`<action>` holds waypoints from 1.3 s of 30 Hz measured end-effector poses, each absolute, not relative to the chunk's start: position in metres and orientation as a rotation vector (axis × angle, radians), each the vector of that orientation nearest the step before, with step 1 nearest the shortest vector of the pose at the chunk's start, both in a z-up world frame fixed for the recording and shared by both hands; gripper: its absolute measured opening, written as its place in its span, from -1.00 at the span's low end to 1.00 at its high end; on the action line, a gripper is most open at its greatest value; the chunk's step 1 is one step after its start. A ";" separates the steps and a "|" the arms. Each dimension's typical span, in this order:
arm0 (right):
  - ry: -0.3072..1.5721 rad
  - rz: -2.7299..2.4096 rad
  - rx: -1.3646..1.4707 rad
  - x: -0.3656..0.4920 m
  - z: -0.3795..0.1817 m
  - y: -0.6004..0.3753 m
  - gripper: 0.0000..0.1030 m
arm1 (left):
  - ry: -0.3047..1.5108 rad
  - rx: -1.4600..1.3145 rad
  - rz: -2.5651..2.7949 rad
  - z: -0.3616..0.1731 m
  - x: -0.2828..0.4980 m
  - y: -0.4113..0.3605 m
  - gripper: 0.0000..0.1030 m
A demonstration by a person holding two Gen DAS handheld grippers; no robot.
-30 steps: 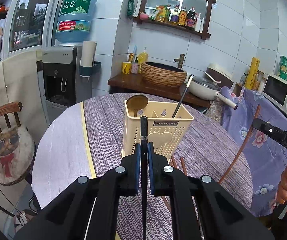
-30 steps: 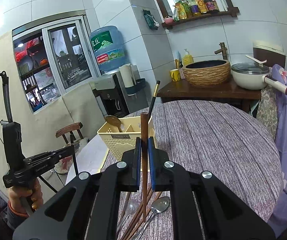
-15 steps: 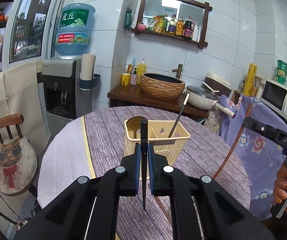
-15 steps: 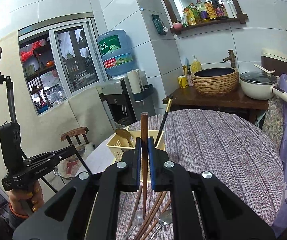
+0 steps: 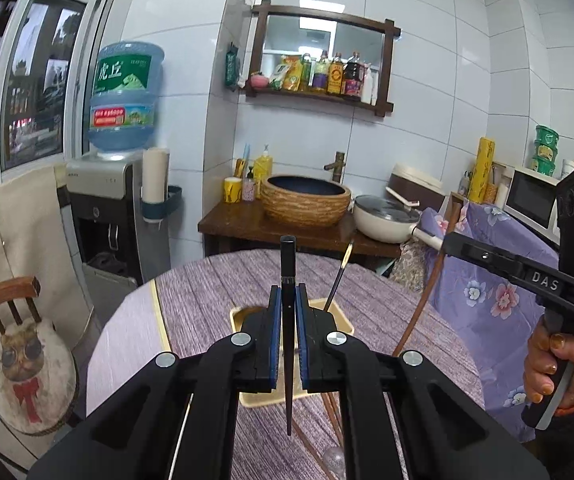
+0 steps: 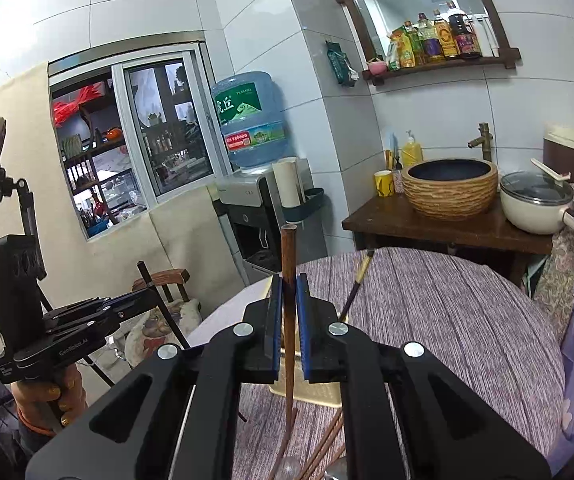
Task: Organize utensils
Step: 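Lift both chopsticks and lower them into the basket with both tools, then open both tools to release the chopsticks in the basket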
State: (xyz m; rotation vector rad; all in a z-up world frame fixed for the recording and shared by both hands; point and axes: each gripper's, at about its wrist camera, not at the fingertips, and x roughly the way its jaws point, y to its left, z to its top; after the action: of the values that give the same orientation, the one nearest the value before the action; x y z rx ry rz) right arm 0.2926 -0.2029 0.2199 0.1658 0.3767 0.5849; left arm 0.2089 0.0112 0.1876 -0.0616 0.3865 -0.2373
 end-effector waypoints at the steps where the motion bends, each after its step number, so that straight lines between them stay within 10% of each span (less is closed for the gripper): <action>1: 0.366 0.589 0.168 0.295 0.228 -0.202 -0.84 | 0.373 -0.056 -0.238 0.195 0.209 0.010 -0.85; 12: 0.243 0.521 0.136 0.325 0.282 -0.176 -0.84 | 0.256 -0.075 -0.188 0.259 0.249 0.007 -0.85; 39: 0.406 0.399 0.125 0.380 0.149 -0.159 -0.84 | 0.503 -0.123 -0.105 0.120 0.310 0.003 -0.85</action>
State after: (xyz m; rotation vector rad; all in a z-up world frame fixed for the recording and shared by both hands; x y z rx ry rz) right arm 0.3803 -0.1587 0.1492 0.1248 0.4060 0.3989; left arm 0.3097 0.0033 0.1204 -0.1226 0.5026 -0.1051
